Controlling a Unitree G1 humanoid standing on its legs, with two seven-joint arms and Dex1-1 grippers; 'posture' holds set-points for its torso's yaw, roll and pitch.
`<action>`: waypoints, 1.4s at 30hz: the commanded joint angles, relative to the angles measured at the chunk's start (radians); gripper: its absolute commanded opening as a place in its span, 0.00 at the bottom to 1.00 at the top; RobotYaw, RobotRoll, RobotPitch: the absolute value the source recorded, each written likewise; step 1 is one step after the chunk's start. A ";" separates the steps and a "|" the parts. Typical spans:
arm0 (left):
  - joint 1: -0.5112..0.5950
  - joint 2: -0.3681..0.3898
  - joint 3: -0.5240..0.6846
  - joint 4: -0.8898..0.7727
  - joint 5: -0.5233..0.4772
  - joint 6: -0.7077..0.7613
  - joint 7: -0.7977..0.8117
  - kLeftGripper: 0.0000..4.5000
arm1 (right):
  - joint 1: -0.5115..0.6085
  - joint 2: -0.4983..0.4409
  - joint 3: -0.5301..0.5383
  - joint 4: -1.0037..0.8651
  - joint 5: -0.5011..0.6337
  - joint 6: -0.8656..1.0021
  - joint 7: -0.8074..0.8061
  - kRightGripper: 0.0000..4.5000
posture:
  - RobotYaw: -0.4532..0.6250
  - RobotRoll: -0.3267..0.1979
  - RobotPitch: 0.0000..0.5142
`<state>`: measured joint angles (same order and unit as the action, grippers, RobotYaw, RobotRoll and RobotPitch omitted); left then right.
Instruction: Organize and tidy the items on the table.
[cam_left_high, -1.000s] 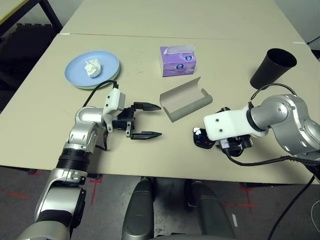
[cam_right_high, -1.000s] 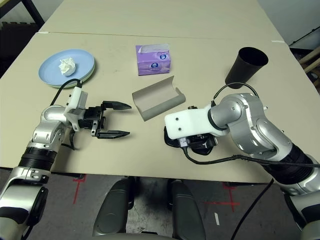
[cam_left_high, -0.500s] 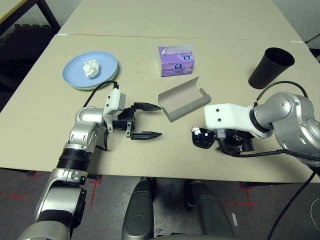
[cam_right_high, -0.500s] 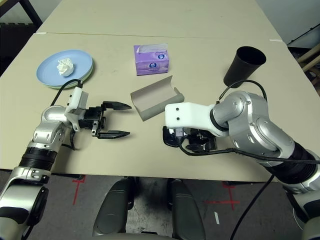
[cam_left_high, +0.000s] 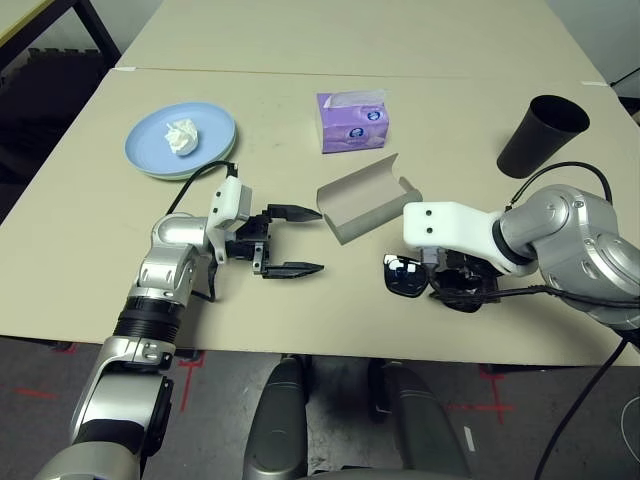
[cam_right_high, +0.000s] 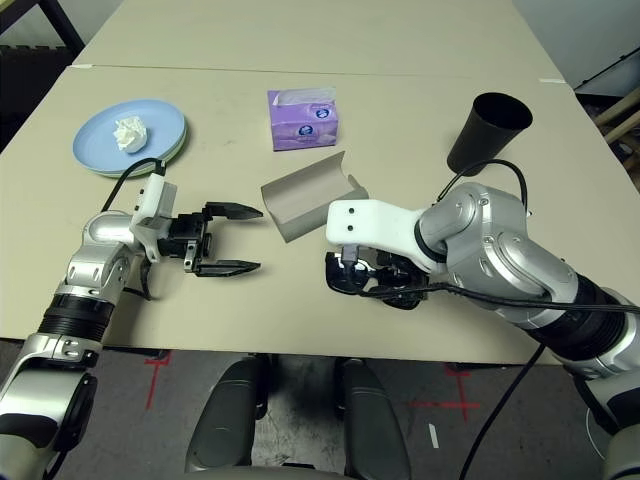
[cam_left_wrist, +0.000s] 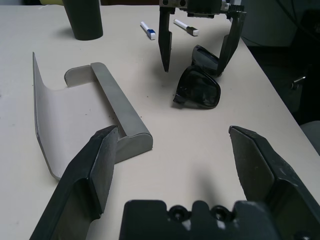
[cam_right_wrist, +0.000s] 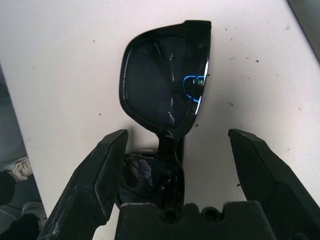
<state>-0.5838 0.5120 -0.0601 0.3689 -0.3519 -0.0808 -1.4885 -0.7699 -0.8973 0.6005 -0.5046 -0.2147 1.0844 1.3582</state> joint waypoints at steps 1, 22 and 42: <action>0.002 0.002 -0.018 -0.011 0.009 0.001 0.000 0.99 | -0.009 -0.011 0.023 0.008 0.021 -0.002 -0.023 1.00 | 0.55 0.62 0.45; 0.006 0.002 -0.020 -0.006 0.012 0.000 0.002 0.99 | -0.047 -0.023 0.035 0.005 0.054 -0.041 -0.069 1.00 | 0.54 0.62 0.45; 0.004 0.000 -0.022 0.005 0.016 -0.007 0.002 1.00 | -0.057 -0.038 0.055 -0.054 0.155 0.127 -0.132 0.91 | 0.54 0.62 0.45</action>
<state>-0.5836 0.5123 -0.0611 0.3693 -0.3488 -0.0808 -1.4814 -0.8179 -0.9244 0.6376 -0.5320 -0.0789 1.1984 1.2334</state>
